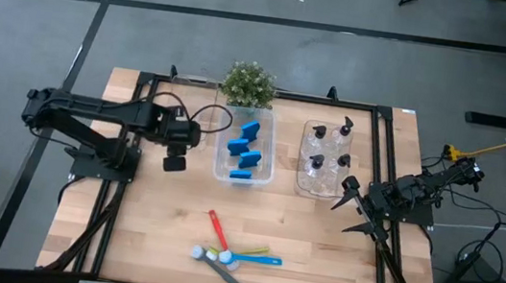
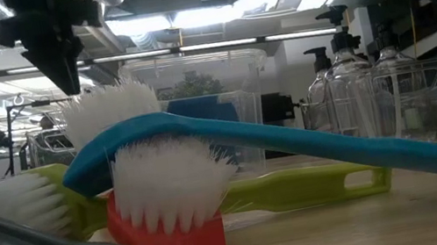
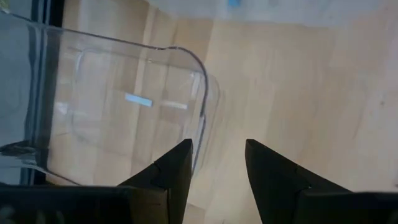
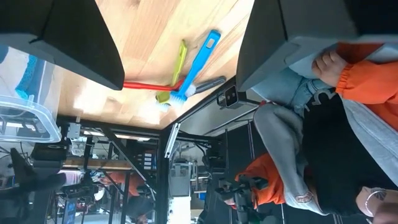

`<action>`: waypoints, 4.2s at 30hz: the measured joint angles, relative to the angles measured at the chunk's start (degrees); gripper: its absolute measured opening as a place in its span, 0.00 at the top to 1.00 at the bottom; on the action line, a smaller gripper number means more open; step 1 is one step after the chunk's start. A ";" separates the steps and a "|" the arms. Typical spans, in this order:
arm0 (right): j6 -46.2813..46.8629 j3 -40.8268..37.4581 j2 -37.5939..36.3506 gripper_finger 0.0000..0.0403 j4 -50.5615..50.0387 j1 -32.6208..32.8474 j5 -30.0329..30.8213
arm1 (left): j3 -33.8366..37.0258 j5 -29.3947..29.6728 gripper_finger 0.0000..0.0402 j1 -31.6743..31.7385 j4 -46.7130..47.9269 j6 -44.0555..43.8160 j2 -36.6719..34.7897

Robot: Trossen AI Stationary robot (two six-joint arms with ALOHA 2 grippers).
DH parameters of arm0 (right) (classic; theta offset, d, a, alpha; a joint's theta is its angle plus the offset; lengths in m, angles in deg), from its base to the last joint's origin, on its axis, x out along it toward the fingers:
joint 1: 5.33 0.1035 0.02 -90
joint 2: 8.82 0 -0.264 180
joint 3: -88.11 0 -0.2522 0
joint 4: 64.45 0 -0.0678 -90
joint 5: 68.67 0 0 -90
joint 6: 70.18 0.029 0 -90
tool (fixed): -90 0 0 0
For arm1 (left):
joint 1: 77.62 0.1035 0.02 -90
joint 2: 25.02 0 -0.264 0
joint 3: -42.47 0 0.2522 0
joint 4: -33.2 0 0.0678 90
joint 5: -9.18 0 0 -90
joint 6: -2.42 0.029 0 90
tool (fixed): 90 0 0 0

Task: Pick & Place Kitchen Sink Supplies
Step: Adjust the left transparent bin, then put the blue brush into the left transparent bin

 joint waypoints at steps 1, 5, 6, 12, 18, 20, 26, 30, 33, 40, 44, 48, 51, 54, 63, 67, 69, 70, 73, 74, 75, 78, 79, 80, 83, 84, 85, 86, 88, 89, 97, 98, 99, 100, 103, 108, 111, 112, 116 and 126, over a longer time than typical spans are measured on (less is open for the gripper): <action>-0.03 0.00 0.00 0.23 0.00 0.00 -0.02 | 0.31 -0.60 0.64 0.87 -0.45 0.51 0.21; 0.04 0.00 -0.02 0.23 0.00 0.02 0.00 | 4.51 -3.17 0.64 3.67 -3.80 2.54 0.32; 0.03 0.00 0.00 0.23 0.00 0.01 0.00 | 5.71 -3.54 0.64 4.32 -4.05 2.88 0.33; -0.07 0.00 0.00 0.23 0.00 0.00 0.00 | 10.27 1.01 0.64 6.43 -5.53 3.90 0.14; -0.07 0.00 -0.01 0.23 0.00 0.00 -0.01 | 13.14 -2.08 0.64 7.69 -6.99 4.66 0.14; 0.01 0.00 -0.01 0.23 0.00 0.02 -0.01 | 13.28 -4.11 0.64 7.90 -7.18 4.23 0.14; 0.02 0.00 0.00 0.23 0.00 0.00 0.00 | 13.32 -12.41 0.64 6.77 -7.23 1.58 0.14; 0.04 0.00 -0.01 0.23 0.00 0.00 -0.01 | 13.32 -17.08 0.64 4.81 -6.64 -2.62 0.14; -0.06 0.00 -0.02 0.23 0.00 0.00 0.00 | 13.32 -19.60 0.64 2.59 -6.26 -6.29 0.14; 0.04 0.00 -0.01 0.23 0.00 0.01 -0.01 | 13.32 -21.57 0.64 -5.47 -6.16 -17.46 0.14; 0.03 0.00 -0.02 0.23 0.00 0.02 0.00 | 13.32 -22.10 0.64 -11.65 -6.28 -24.81 0.14; -0.08 0.00 0.00 0.23 0.00 0.01 0.00 | 13.32 -22.08 0.64 -17.98 -7.54 -32.11 0.14; -0.03 0.00 -0.01 0.23 0.00 0.00 0.00 | 13.32 -22.06 0.64 -22.27 -9.66 -36.92 0.14; 0.01 0.00 -0.02 0.23 0.00 0.02 0.00 | 13.32 -22.08 0.64 -26.02 -12.21 -40.56 0.14; -0.02 0.00 -0.02 0.23 0.00 0.02 0.00 | 13.32 -22.05 0.64 -33.08 -21.86 -47.86 0.14; -0.07 0.00 -0.01 0.23 0.00 0.00 -0.01 | 13.32 -22.06 0.64 -34.56 -27.82 -47.91 0.14; 0.07 0.00 0.00 0.23 0.00 0.00 0.00 | 13.30 -22.40 0.64 -34.99 -30.26 -47.24 0.13; 0.05 0.00 -0.01 0.23 0.00 0.00 0.00 | 12.97 -22.63 0.64 -35.16 -30.59 -46.72 0.12; -0.01 0.00 0.00 0.23 0.00 0.00 0.00 | 10.66 -21.53 0.64 -35.63 -29.10 -46.09 0.03; 0.06 0.00 -0.01 0.23 0.00 0.00 -0.02 | 9.85 -20.88 0.64 -35.73 -28.00 -45.98 0.03; 0.01 0.00 -0.01 0.23 0.00 0.00 -0.01 | 8.99 -20.02 0.64 -35.84 -26.75 -45.71 0.03; 0.00 0.00 -0.02 0.23 0.00 0.02 0.00 | 6.02 -16.66 0.64 -36.57 -25.58 -43.08 0.03; 0.08 0.00 0.00 0.23 0.00 0.00 -0.02 | 5.11 -15.18 0.64 -36.88 -25.63 -41.64 0.03; 0.07 0.00 -0.01 0.23 0.00 0.01 -0.02 | 4.23 -13.43 0.64 -37.12 -25.65 -39.91 0.03; -0.05 0.00 -0.02 0.23 0.00 0.01 0.00 | 1.76 -8.39 0.64 -37.94 -28.97 -33.86 0.01; 0.02 0.00 -0.01 0.23 0.00 0.00 -0.01 | 1.47 -7.03 0.64 -38.15 -31.29 -31.16 0.01; 0.02 0.00 -0.02 0.23 0.00 0.00 -0.01 | 1.43 -6.17 0.64 -38.34 -33.87 -28.09 0.01; -0.05 0.00 -0.01 0.23 0.00 0.00 0.00 | 1.43 -5.86 0.64 -38.45 -36.69 -24.66 0.08; -0.04 0.00 -0.02 0.23 0.00 0.02 -0.02 | 1.36 -5.71 0.64 -38.41 -42.32 -18.83 0.79; 0.02 0.00 -0.01 0.23 0.00 0.00 -0.01 | 1.36 -5.67 0.64 -38.32 -44.27 -16.35 1.32; -0.08 0.00 -0.02 0.23 0.00 0.01 -0.02 | 0.03 -11.28 0.64 -35.70 -52.58 -4.75 10.27; -0.03 0.00 0.00 0.23 0.00 0.02 0.00 | -1.37 -12.56 0.64 -35.37 -52.03 -4.21 11.76; 0.04 0.00 0.00 0.23 0.00 0.00 0.00 | -2.91 -13.43 0.64 -35.13 -51.41 -3.41 13.15; 0.02 0.00 -0.02 0.23 0.00 0.00 -0.02 | -4.52 -14.26 0.64 -35.00 -50.38 -2.44 14.51; -0.05 0.00 -0.02 0.23 0.00 0.00 -0.02 | -9.38 -15.41 0.64 -34.90 -45.89 1.31 18.61; -0.01 0.00 -0.02 0.23 0.00 0.00 0.00 | -13.80 -15.48 0.64 -34.92 -38.99 5.10 23.63; -0.06 0.00 -0.02 0.23 0.00 0.00 0.00 | -13.91 -15.53 0.64 -34.92 -38.72 5.58 26.07; -0.07 0.00 -0.02 0.23 0.00 0.00 0.00 | -13.91 -15.51 0.64 -34.92 -38.93 6.09 26.85; -0.09 0.00 -0.02 0.23 0.00 0.00 -0.01 | -13.94 -15.53 0.64 -35.03 -39.71 7.81 29.88; -0.07 0.00 -0.02 0.23 0.00 0.00 0.00 | -13.94 -11.72 0.64 -35.03 -42.84 12.75 34.82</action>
